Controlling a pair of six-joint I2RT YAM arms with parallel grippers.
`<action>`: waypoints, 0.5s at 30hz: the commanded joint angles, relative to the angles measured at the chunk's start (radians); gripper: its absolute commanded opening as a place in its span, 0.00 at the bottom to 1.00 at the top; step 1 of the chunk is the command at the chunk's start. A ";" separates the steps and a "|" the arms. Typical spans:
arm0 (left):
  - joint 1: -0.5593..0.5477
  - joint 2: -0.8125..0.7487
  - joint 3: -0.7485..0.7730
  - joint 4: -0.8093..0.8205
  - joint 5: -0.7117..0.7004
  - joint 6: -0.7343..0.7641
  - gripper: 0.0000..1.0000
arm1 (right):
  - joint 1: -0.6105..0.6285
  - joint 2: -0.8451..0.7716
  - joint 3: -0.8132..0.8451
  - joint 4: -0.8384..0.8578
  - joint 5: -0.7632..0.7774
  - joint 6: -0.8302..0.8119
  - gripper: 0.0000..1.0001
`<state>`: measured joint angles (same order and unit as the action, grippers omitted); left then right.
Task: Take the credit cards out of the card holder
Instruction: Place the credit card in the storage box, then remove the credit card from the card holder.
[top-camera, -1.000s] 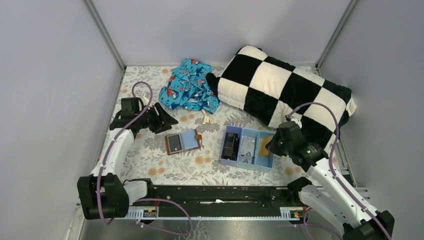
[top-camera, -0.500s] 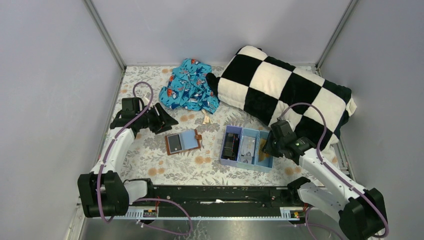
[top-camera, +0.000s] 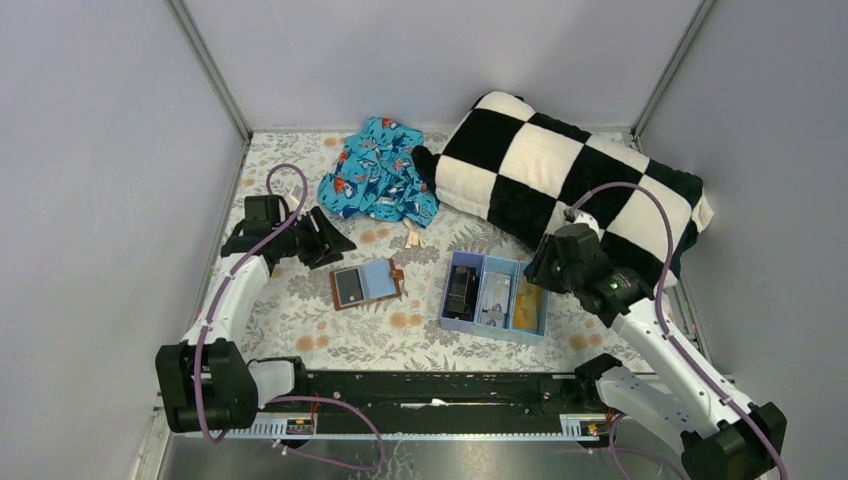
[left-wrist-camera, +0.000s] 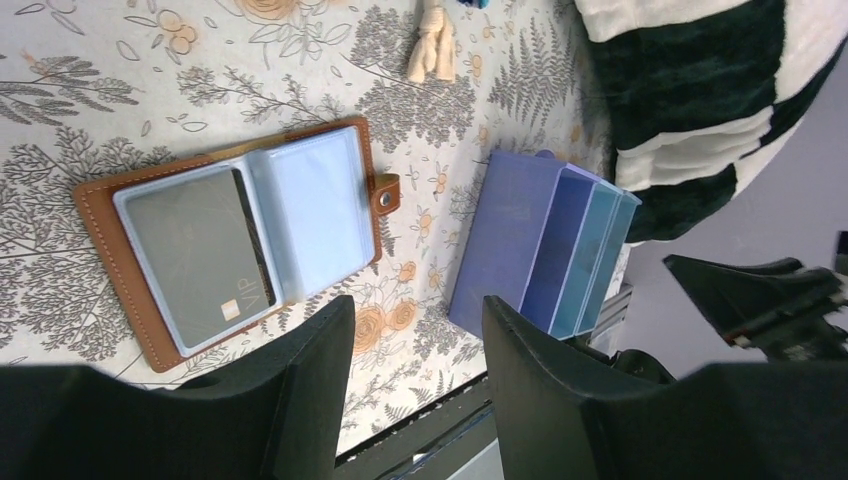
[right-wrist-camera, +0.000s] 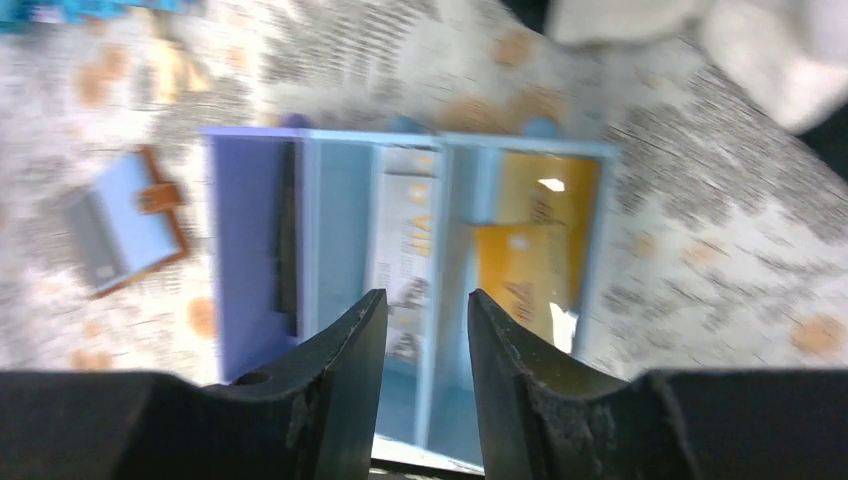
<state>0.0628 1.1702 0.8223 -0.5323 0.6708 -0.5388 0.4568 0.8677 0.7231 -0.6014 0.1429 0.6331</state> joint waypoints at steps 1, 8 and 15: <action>-0.002 0.047 -0.025 0.004 -0.059 0.023 0.54 | 0.020 0.068 0.054 0.238 -0.225 -0.003 0.43; -0.006 0.080 -0.087 0.006 -0.173 -0.008 0.48 | 0.354 0.518 0.274 0.525 -0.287 0.034 0.45; 0.005 0.093 -0.113 0.049 -0.306 -0.071 0.38 | 0.440 0.902 0.524 0.646 -0.407 0.058 0.43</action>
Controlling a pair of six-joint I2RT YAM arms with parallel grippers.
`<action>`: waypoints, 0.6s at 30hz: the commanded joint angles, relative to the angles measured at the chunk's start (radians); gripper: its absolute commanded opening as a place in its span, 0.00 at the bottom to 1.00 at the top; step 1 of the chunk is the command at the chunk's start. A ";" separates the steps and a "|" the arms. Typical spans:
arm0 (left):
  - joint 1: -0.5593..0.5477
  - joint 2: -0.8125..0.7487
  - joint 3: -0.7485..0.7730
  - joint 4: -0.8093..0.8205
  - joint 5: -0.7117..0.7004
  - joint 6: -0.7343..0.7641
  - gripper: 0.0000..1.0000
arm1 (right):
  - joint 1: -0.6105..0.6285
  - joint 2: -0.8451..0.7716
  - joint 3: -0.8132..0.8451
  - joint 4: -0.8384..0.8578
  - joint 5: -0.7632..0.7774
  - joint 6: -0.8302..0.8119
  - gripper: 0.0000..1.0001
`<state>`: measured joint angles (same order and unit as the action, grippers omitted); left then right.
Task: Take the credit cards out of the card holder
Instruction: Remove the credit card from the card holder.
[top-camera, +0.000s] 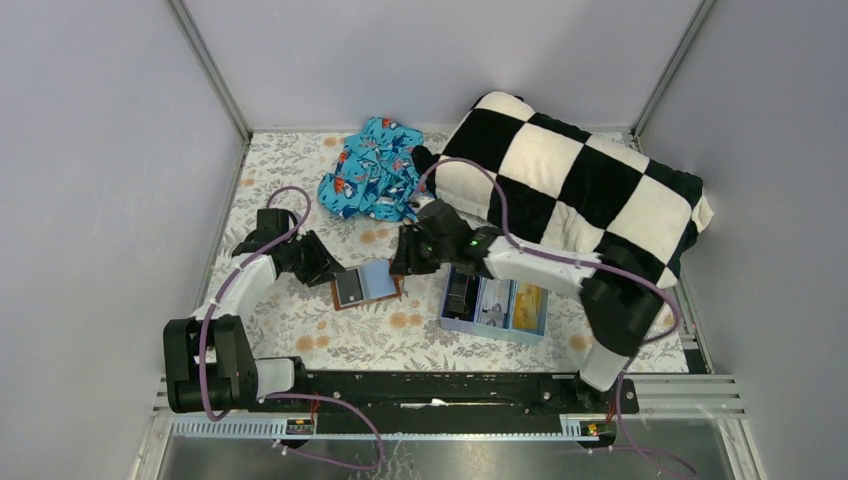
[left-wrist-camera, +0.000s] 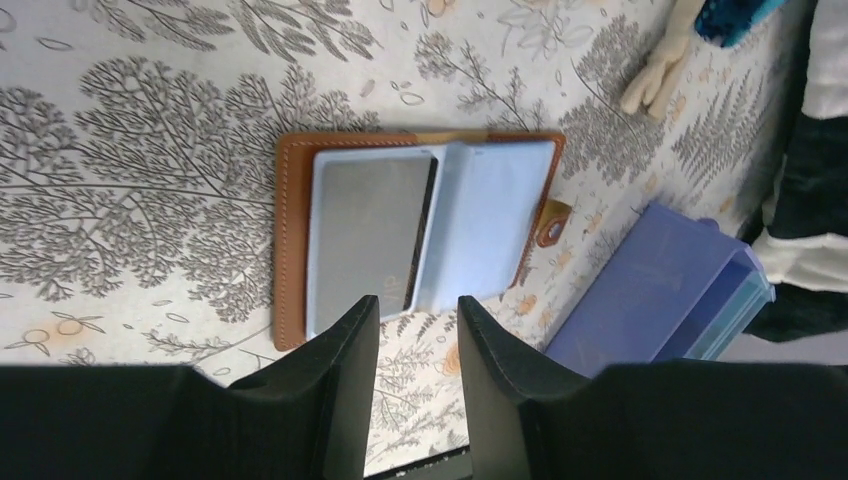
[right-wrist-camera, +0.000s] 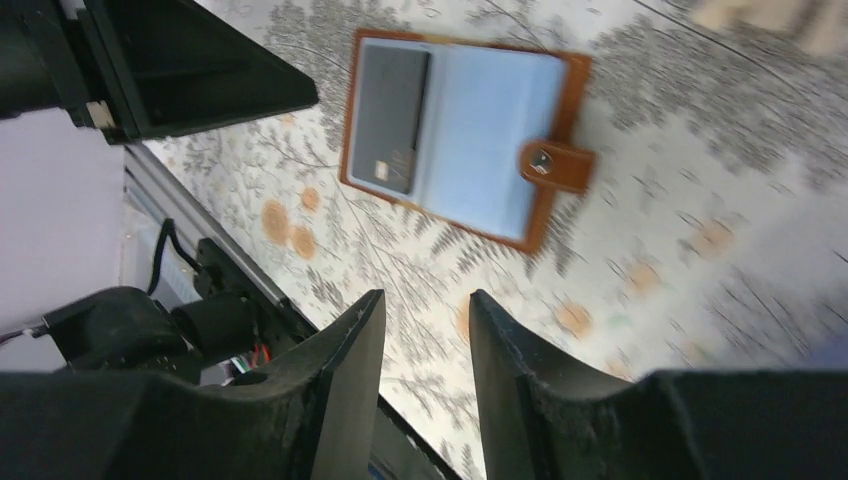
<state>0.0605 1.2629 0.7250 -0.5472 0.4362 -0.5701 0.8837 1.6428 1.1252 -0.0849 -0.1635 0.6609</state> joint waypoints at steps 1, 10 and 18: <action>0.007 0.013 -0.022 0.085 -0.054 -0.050 0.37 | 0.014 0.170 0.148 0.137 -0.118 0.041 0.43; 0.007 0.065 -0.080 0.204 -0.014 -0.115 0.30 | 0.021 0.396 0.289 0.169 -0.194 0.101 0.42; 0.007 0.035 -0.083 0.174 -0.105 -0.117 0.25 | 0.024 0.500 0.328 0.195 -0.210 0.132 0.39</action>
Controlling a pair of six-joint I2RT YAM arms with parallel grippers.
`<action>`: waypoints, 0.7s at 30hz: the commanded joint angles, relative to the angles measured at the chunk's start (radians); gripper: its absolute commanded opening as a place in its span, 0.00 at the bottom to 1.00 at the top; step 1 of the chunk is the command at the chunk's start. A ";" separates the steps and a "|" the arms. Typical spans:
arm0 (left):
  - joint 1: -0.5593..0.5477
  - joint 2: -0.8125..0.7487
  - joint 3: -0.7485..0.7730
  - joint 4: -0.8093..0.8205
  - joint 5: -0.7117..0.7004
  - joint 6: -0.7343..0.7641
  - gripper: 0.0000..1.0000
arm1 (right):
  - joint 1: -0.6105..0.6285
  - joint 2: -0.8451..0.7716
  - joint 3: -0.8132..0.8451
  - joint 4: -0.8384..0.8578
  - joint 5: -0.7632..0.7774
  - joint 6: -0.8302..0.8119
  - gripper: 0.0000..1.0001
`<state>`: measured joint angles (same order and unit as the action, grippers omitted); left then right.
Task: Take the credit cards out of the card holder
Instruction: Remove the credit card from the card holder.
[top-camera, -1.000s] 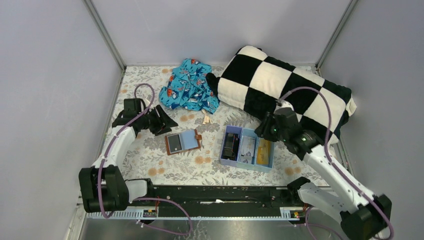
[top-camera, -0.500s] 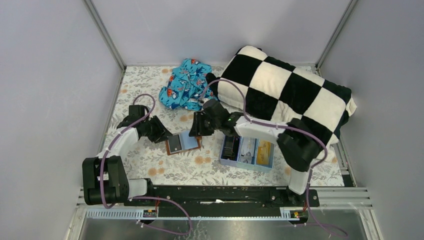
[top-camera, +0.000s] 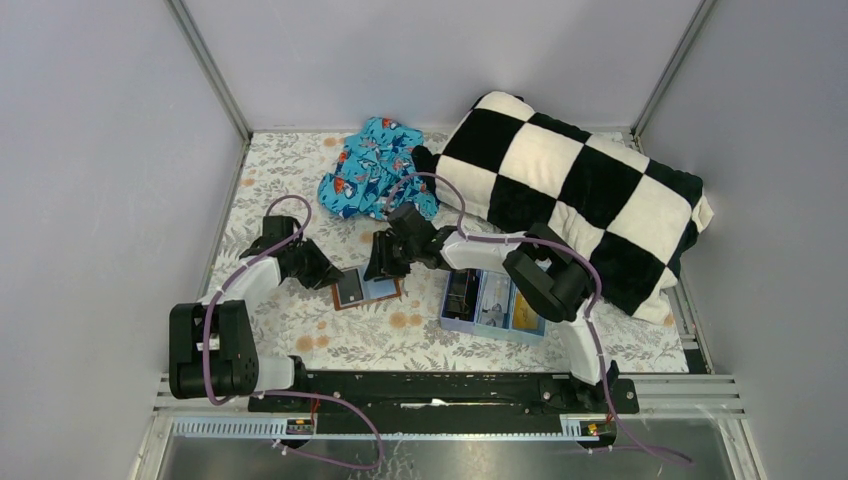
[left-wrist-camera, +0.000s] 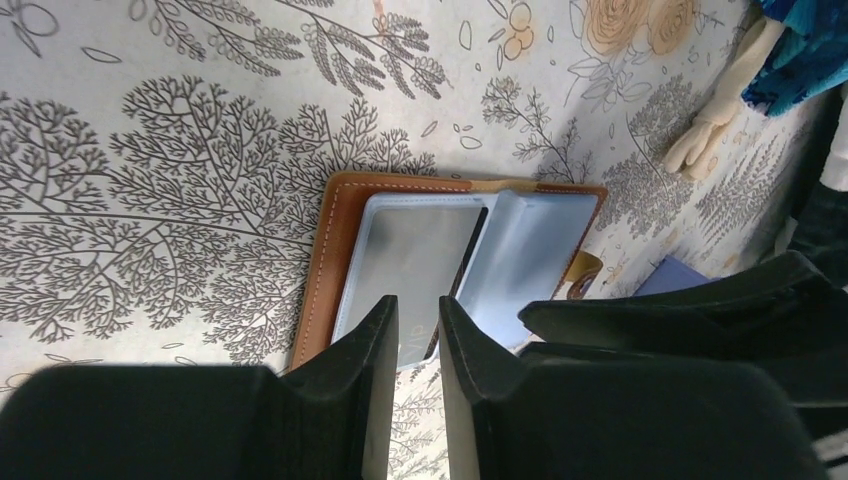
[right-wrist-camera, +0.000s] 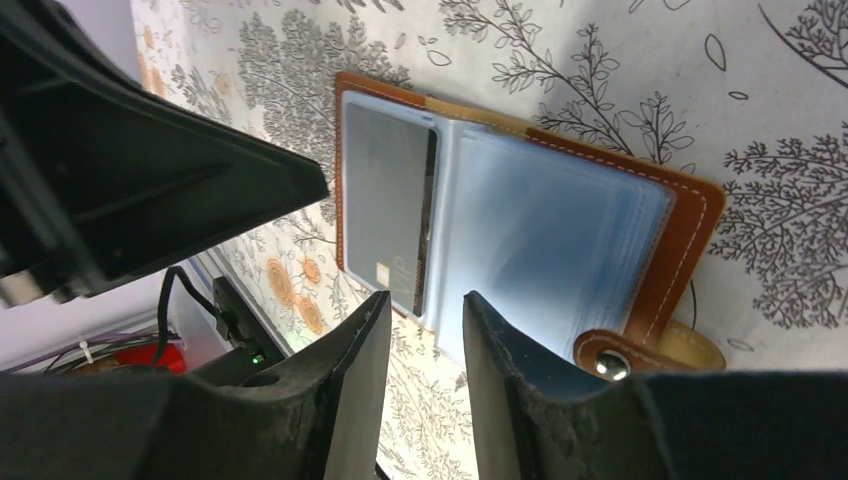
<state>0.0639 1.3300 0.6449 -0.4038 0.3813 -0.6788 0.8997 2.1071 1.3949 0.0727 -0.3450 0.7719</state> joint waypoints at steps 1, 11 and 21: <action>0.004 -0.027 -0.001 0.031 -0.051 -0.007 0.25 | 0.008 0.044 0.066 0.039 -0.030 0.026 0.39; 0.002 0.040 0.006 0.031 -0.080 -0.011 0.24 | 0.008 0.113 0.090 0.050 -0.021 0.054 0.38; -0.027 0.070 0.011 0.038 -0.076 -0.007 0.24 | 0.008 0.136 0.082 0.062 -0.034 0.071 0.36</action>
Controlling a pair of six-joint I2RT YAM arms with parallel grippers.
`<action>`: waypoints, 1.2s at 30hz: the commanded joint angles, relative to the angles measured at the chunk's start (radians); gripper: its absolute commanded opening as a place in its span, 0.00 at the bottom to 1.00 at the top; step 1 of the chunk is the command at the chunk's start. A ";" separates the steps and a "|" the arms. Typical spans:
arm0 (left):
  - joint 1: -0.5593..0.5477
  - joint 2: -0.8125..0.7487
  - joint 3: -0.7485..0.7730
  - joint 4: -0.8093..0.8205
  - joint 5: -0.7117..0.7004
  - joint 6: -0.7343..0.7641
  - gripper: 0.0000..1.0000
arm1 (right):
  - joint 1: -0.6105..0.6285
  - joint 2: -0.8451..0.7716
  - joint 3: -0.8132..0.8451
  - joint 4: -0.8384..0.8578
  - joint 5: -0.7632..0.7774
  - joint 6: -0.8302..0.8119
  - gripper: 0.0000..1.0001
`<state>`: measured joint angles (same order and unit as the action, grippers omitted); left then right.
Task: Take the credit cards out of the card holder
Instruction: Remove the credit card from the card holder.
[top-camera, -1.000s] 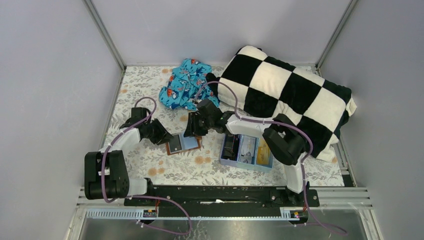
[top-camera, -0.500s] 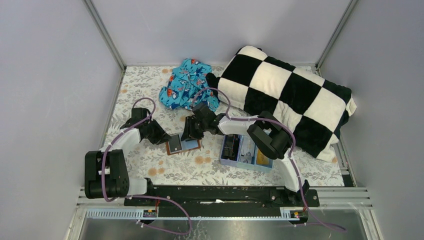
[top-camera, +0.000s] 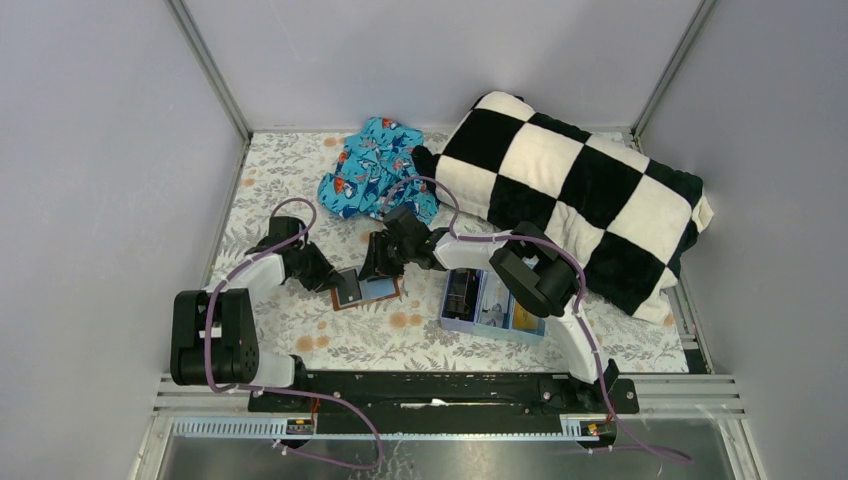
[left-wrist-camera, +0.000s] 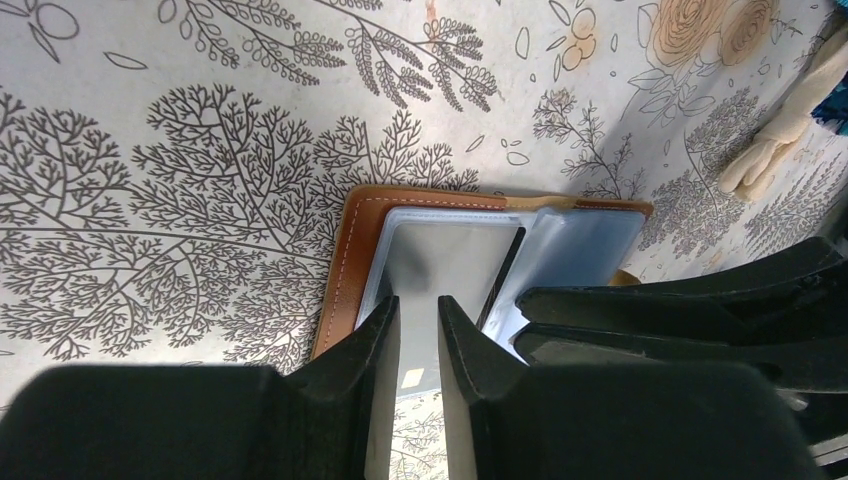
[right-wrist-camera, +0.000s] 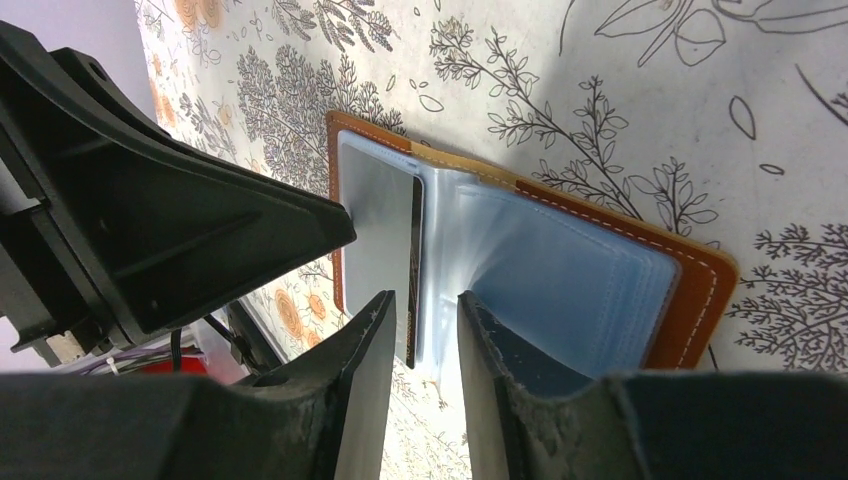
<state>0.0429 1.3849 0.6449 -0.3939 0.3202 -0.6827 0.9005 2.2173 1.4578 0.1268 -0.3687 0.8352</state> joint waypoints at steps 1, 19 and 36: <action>-0.007 0.015 0.012 0.028 -0.018 -0.004 0.24 | 0.007 0.025 0.018 0.008 -0.011 0.008 0.36; -0.018 -0.043 0.004 0.009 -0.072 -0.015 0.25 | 0.007 0.024 0.017 0.007 -0.010 0.002 0.36; -0.039 -0.008 0.000 0.016 -0.081 -0.017 0.26 | 0.008 0.025 0.021 0.008 -0.007 0.004 0.36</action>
<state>0.0113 1.3827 0.6453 -0.3950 0.2504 -0.6907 0.9005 2.2246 1.4578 0.1413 -0.3794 0.8429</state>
